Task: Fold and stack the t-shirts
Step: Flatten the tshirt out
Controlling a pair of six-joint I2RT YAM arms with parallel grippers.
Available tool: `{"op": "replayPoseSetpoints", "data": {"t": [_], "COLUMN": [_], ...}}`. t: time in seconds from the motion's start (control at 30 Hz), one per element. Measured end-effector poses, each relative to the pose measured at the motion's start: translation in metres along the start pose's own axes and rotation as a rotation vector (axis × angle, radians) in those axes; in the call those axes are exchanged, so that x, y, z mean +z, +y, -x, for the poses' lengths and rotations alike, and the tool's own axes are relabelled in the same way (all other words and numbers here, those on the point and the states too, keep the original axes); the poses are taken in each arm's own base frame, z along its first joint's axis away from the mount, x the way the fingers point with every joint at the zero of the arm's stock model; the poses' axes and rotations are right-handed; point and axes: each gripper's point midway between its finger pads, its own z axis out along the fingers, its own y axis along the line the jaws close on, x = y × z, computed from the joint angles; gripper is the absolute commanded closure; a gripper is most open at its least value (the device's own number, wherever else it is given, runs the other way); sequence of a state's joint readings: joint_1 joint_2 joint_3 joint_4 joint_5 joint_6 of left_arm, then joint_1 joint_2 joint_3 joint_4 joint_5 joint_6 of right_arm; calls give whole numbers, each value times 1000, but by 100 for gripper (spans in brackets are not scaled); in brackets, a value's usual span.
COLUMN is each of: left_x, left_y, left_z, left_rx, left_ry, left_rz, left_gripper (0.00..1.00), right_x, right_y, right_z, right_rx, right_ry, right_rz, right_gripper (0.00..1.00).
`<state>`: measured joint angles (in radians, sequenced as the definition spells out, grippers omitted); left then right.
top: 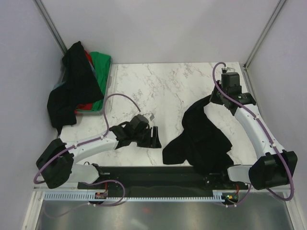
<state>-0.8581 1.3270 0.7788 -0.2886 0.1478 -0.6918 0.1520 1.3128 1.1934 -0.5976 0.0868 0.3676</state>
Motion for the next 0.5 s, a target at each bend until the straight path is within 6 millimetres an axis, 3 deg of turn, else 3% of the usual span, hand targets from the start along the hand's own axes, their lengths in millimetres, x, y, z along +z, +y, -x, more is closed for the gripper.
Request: {"op": "replayPoseSetpoints", "data": {"t": [0.17,0.2,0.5], "left_x": [9,10,33], "left_y": [45,43,5], "left_z": [-73,-81,-77], "left_rx": [-77,-103,-127], "left_ry": [166,193,232], "left_rz": [48,25,-195], "left_gripper": [31,31,35], "right_x": [-6,-5,5], "right_y": [1,1,8], "right_z": [-1,-2,-8], "right_rx": [14,17,48], "right_ry": [-10,-8,18], "right_rz": [10,11,44], "right_gripper": [100,100,100]}}
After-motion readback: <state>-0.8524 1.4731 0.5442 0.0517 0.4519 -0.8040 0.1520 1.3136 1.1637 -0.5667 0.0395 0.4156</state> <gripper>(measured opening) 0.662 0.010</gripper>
